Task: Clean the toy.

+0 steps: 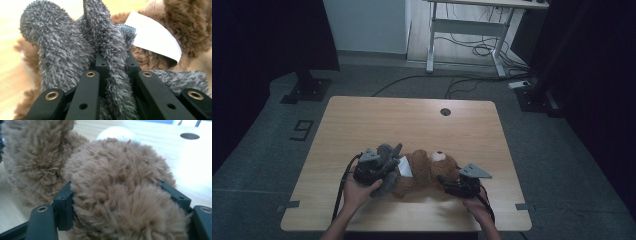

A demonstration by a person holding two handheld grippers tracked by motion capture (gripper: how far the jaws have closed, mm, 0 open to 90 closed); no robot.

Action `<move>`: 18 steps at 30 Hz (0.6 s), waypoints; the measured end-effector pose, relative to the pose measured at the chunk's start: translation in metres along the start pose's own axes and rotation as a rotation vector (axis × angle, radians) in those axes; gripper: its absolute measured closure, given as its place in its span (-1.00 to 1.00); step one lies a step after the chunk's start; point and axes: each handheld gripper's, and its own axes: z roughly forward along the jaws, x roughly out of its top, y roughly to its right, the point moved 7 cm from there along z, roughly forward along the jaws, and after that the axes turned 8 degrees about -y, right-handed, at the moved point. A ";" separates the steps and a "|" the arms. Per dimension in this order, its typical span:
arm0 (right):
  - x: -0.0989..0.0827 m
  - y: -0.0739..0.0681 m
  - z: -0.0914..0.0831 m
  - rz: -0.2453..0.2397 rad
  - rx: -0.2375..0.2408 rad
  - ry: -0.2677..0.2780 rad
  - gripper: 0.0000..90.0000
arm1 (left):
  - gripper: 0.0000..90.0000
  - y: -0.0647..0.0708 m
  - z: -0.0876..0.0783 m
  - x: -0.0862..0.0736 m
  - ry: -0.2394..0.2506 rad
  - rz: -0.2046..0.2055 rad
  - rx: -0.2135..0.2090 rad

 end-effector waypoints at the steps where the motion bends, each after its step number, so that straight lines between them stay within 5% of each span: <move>1: -0.002 -0.001 -0.002 -0.006 0.000 -0.011 -0.40 | 0.74 0.001 -0.001 -0.003 -0.003 -0.002 -0.008; 10: -0.025 -0.016 -0.010 -0.086 -0.056 -0.100 -0.28 | 0.76 0.013 -0.002 -0.027 0.010 -0.045 -0.090; 18: -0.023 -0.015 -0.002 -0.094 -0.103 -0.078 -0.11 | 0.76 0.008 0.009 -0.022 0.035 -0.083 -0.084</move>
